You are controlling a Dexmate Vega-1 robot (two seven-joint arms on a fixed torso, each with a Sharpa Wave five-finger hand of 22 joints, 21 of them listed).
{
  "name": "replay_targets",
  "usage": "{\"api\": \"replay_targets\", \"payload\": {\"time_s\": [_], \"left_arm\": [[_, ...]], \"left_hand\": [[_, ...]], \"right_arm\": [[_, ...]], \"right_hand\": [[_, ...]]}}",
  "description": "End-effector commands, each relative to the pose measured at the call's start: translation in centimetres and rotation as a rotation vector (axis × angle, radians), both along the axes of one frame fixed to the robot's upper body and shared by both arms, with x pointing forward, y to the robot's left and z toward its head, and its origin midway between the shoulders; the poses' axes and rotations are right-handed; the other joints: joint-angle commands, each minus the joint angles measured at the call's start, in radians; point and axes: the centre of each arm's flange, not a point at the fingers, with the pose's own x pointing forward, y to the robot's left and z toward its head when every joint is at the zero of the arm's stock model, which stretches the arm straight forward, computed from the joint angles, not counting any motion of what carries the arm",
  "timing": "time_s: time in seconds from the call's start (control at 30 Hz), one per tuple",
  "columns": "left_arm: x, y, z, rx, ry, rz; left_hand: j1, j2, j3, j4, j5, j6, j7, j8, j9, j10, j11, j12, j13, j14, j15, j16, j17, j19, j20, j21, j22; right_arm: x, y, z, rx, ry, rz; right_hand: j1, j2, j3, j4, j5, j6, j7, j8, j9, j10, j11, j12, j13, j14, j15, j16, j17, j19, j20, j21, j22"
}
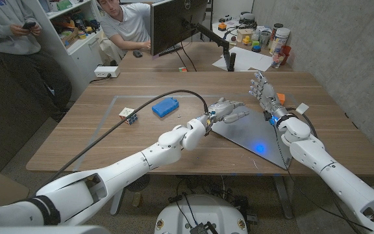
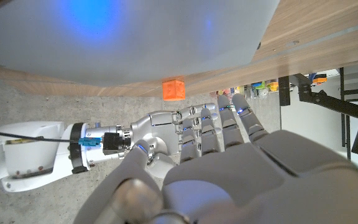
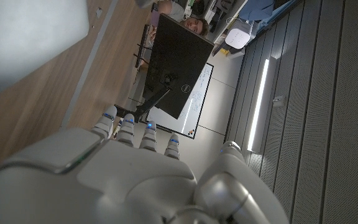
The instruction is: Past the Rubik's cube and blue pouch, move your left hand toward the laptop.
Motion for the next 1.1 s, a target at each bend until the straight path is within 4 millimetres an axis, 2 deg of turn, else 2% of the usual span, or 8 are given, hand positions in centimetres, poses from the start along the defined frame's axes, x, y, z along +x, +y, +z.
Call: {"api": "replay_targets", "payload": {"time_s": [0.03,0.17,0.53,1.1], "left_arm": [[0.7,-2.7,-1.9,0.037,-0.002,-0.032],[0.8,-3.6,-2.4,0.053,-0.010,-0.042],[1.0,-5.4,-3.7,0.091,0.004,-0.069],[1.1,-6.0,-4.5,0.131,0.006,-0.064]], "left_hand": [[0.000,0.016,0.008,0.001,0.007,0.007,0.001,0.007,0.002,0.007,0.002,0.003,0.005,-0.003,0.008,0.005,0.005,0.000,0.008,0.004,0.004],[0.000,0.016,0.008,0.001,0.007,0.007,0.001,0.007,0.002,0.007,0.002,0.003,0.005,-0.003,0.008,0.005,0.005,0.000,0.008,0.004,0.004],[0.000,0.016,0.008,0.001,0.007,0.007,0.001,0.007,0.002,0.007,0.002,0.003,0.005,-0.003,0.008,0.005,0.005,0.000,0.008,0.004,0.004],[0.000,0.016,0.008,0.001,0.007,0.007,0.001,0.007,0.002,0.007,0.002,0.003,0.005,-0.003,0.008,0.005,0.005,0.000,0.008,0.004,0.004]], "right_arm": [[-0.3,0.2,0.2,-0.022,0.003,-0.005],[-0.4,0.2,0.3,-0.028,0.002,-0.004],[-0.9,-0.1,0.3,-0.032,0.003,-0.009],[-0.6,-0.4,-0.3,-0.023,0.012,-0.007]], "right_hand": [[0.002,-0.005,0.001,-0.004,0.002,0.007,-0.002,0.006,0.003,0.006,0.002,0.006,0.002,0.002,0.006,0.001,0.003,-0.029,0.010,-0.001,0.004],[0.001,-0.006,0.000,-0.004,0.002,0.009,-0.002,0.006,0.003,0.009,-0.006,0.007,0.002,0.003,0.007,0.002,0.003,-0.029,0.010,-0.001,0.004],[0.000,-0.006,-0.001,-0.004,0.002,0.011,-0.002,0.005,0.003,0.011,0.002,0.007,0.002,0.004,0.006,0.003,0.004,-0.028,0.010,-0.002,0.004],[-0.003,-0.006,-0.002,-0.003,0.002,0.010,-0.002,0.003,0.003,0.013,-0.001,0.007,0.002,0.004,0.007,0.002,0.004,-0.027,0.010,-0.003,0.003]]}}
